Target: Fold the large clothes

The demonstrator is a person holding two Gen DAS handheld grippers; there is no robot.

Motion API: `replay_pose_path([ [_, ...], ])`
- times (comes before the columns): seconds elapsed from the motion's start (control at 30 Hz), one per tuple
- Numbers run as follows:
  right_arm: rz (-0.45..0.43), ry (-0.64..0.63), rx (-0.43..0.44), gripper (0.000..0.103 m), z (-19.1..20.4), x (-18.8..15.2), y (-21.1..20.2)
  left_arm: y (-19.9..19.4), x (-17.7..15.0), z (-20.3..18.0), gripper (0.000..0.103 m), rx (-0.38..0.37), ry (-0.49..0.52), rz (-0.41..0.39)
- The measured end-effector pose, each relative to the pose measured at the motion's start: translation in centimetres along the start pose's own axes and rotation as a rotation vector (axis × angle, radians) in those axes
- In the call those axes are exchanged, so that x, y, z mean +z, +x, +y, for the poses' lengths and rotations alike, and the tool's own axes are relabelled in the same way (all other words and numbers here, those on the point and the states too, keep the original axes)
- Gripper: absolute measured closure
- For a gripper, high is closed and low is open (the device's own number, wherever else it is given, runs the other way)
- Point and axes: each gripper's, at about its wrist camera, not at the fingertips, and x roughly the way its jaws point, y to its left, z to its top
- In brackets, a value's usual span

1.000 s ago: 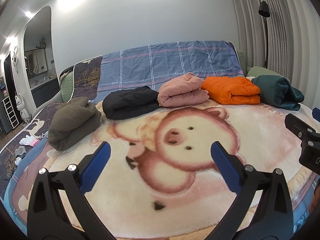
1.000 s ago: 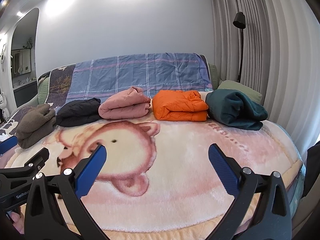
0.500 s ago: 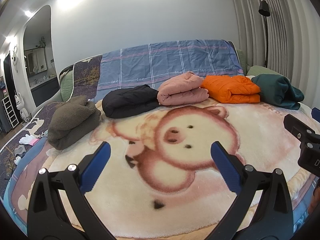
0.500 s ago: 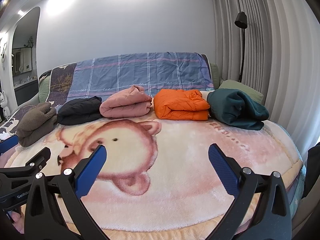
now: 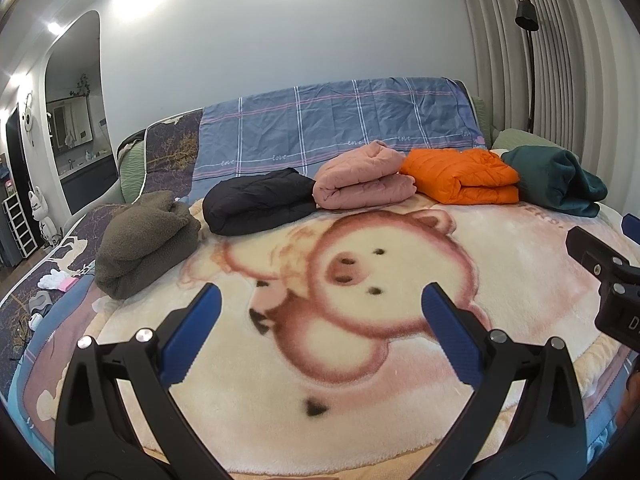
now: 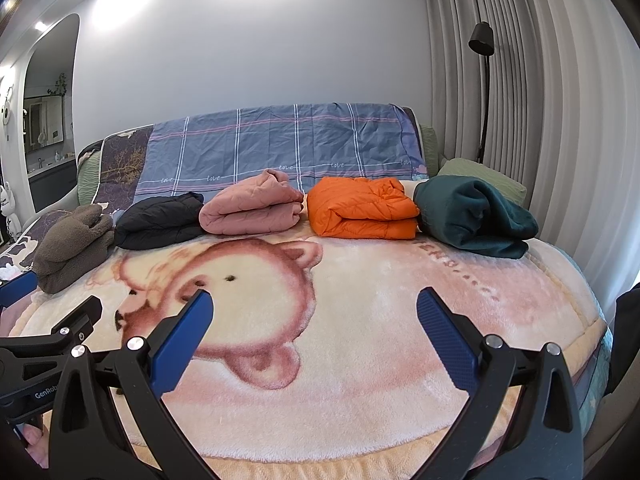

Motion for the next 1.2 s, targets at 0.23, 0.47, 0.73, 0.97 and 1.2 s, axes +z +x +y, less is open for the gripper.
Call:
replay_pose_path([
  [0.23, 0.003, 0.002, 0.001, 0.001, -0.11, -0.20, 0.02, -0.05, -0.10, 0.14, 0.002, -0.001, 0.001, 0.001],
  [0.47, 0.003, 0.003, 0.003, 0.001, -0.07, -0.39, -0.03, -0.04, -0.07, 0.02, 0.002, 0.000, 0.003, 0.000],
  [0.73, 0.003, 0.004, 0.003, 0.001, -0.04, -0.37, -0.03, -0.04, -0.06, -0.01, 0.002, -0.001, 0.006, 0.002],
  [0.97, 0.003, 0.002, 0.006, 0.001, 0.11, -0.53, -0.01, -0.05, -0.04, -0.01, 0.002, -0.002, 0.006, 0.002],
  [1.2, 0.004, 0.002, 0.008, 0.001, 0.09, -0.38, 0.02, -0.16, 0.03, 0.02, 0.002, -0.001, 0.008, 0.001],
])
